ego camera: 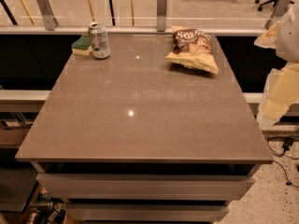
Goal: Pick brown chip bag
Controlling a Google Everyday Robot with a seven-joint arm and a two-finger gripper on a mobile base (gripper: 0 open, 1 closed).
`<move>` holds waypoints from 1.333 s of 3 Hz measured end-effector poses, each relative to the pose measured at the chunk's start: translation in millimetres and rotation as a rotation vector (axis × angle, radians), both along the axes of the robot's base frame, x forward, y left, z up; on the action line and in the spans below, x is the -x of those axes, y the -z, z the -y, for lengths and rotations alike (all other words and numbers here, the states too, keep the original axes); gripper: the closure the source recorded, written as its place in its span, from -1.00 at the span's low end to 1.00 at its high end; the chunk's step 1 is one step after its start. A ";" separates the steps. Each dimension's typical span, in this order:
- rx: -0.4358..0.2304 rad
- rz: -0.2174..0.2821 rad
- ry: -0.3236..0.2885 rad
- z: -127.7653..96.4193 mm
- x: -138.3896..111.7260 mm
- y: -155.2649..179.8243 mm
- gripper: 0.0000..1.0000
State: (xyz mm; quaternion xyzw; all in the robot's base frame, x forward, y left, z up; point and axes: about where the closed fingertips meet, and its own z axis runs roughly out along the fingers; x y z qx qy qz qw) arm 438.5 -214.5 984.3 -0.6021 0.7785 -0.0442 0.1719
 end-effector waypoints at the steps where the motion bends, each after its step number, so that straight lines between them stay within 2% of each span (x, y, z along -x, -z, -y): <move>1: -0.005 0.017 0.013 0.1 -0.5 -2.5 -1.00; 2: -0.043 0.059 0.081 4.7 -8.3 -5.9 -1.00; 3: -0.121 0.120 0.186 12.5 -21.0 -12.4 -1.00; 4: -0.229 0.173 0.285 16.4 -41.3 -23.6 -1.00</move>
Offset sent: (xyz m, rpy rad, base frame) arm 0.0224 -0.0152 0.0074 0.1079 -0.1136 -0.1965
